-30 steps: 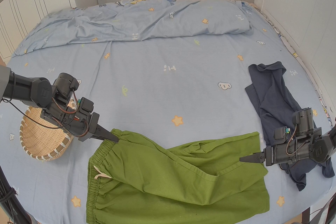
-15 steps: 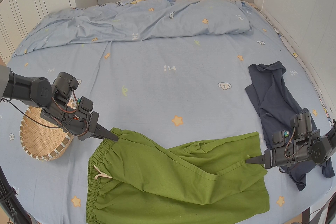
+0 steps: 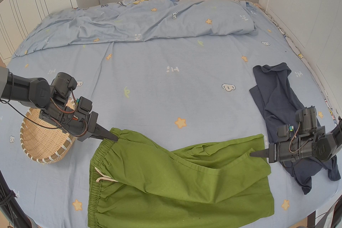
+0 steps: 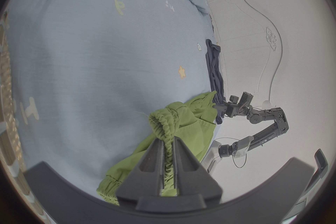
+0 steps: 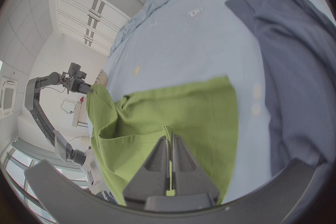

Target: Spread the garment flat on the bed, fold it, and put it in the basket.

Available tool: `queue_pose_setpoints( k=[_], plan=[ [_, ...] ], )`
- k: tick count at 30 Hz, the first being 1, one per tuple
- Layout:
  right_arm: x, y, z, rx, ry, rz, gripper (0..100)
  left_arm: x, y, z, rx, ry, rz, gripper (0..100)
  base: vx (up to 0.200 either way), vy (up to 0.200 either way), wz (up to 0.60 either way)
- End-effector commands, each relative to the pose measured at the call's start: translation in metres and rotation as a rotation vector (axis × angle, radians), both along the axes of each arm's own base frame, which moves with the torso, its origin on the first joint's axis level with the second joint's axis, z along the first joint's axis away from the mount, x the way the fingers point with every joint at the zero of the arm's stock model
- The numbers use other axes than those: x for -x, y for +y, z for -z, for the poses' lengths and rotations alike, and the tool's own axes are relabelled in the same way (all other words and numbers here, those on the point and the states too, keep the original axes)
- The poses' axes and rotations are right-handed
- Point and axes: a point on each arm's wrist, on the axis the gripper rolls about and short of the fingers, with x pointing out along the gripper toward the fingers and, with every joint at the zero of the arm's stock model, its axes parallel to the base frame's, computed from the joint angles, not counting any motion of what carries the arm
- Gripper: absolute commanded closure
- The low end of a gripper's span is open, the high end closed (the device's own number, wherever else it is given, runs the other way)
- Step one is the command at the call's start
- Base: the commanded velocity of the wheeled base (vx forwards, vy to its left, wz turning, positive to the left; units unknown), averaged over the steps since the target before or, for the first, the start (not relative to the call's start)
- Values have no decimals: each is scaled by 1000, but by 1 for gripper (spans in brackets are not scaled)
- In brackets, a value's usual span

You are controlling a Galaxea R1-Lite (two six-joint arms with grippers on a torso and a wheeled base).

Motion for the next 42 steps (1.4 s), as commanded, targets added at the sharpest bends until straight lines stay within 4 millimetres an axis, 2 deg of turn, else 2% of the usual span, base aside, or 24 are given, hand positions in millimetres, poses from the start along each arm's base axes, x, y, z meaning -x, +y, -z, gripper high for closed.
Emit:
queue_pose_setpoints(
  k=[1, 2, 3, 6, 10, 15, 19, 29, 34, 42],
  plan=[
    [-21, 1, -32, 0, -143, 30, 100, -3, 13, -7, 6, -42, -41, 100, 0, 0, 0],
    [-22, 1, -33, 1, -146, 31, 100, -3, 14, -7, 7, -45, -41, 100, 0, 0, 0],
    [-29, 1, -45, 6, -190, 45, 100, -4, 17, -11, 7, -81, -53, 100, 0, 0, 0],
    [-38, 1, -60, 7, -228, 58, 100, -6, 24, -16, 8, -124, -72, 100, 0, 0, 0],
    [-57, 1, -91, 3, -271, 69, 100, -12, 40, -25, 6, -208, -122, 100, 0, 0, 0],
    [-77, 5, -115, 7, -343, 93, 100, -19, 50, -31, 6, -280, -159, 100, 0, 0, 0],
    [-97, 9, -123, 8, -387, 113, 100, -25, 52, -36, 20, -301, -182, 100, 0, 0, 0],
    [-126, 21, -149, -29, -480, 111, 100, -30, 68, -41, 16, -365, -230, 100, 0, 0, 0],
    [-147, 23, -142, -29, -482, 113, 100, -32, 71, -40, 12, -380, -237, 100, 0, 0, 0],
    [-181, 28, -143, -54, -524, 127, 100, -36, 80, -34, 5, -386, -256, 100, 0, 0, 0]
  ],
)
